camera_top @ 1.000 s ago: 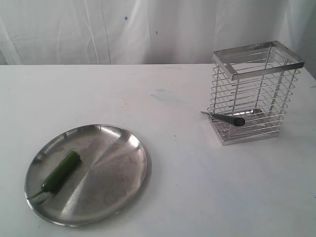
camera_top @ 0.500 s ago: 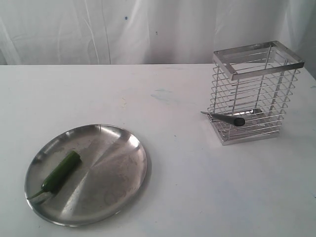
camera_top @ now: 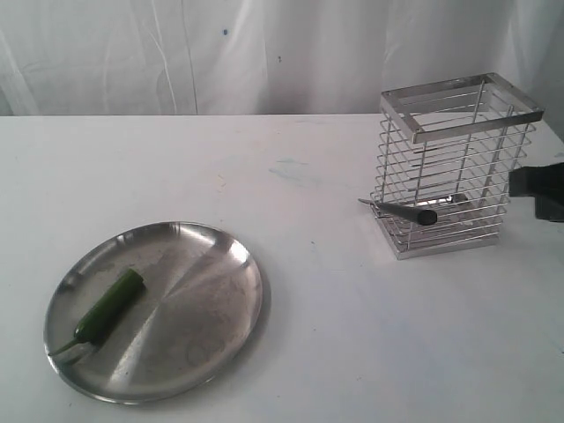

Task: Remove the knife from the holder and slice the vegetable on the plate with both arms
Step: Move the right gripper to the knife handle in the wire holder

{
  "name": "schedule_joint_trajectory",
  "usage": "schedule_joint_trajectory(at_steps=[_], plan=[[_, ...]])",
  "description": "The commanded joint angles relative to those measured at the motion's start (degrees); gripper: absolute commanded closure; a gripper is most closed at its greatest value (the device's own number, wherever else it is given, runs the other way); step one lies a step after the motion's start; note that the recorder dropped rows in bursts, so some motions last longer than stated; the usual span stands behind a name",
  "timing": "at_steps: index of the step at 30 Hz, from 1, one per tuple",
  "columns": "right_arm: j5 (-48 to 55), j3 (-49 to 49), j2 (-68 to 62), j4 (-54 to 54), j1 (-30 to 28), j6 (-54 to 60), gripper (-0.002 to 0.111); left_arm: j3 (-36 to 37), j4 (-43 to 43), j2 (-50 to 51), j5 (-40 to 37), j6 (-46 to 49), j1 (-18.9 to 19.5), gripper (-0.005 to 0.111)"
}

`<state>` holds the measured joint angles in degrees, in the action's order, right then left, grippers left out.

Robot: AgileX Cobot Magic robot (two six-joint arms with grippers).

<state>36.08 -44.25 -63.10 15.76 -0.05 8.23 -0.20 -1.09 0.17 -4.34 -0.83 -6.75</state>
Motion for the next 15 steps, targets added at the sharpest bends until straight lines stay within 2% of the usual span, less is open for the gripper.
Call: schedule_joint_trajectory(at_steps=[1,4,6,12,15], plan=[[7.4,-5.08,-5.11,17.54,0.05,10.17,0.108,0.2,0.1,-0.17,0.03,-0.47,-0.35,0.107],[10.98,-6.6,-11.18,23.5,0.02,9.59,0.108,0.2,0.1,-0.17,0.03,-0.47,-0.35,0.107],[14.17,-7.99,-16.13,23.49,-0.24,9.59,0.108,0.2,0.1,-0.17,0.03,-0.47,-0.35,0.107],[18.08,-10.01,-20.9,29.09,-10.17,9.88,0.108,0.2,0.1,-0.17,0.03,-0.47,-0.35,0.107],[18.92,-10.01,-21.81,32.05,-14.39,13.97,0.108,0.2,0.1,-0.17,0.03,-0.47,-0.35,0.107]])
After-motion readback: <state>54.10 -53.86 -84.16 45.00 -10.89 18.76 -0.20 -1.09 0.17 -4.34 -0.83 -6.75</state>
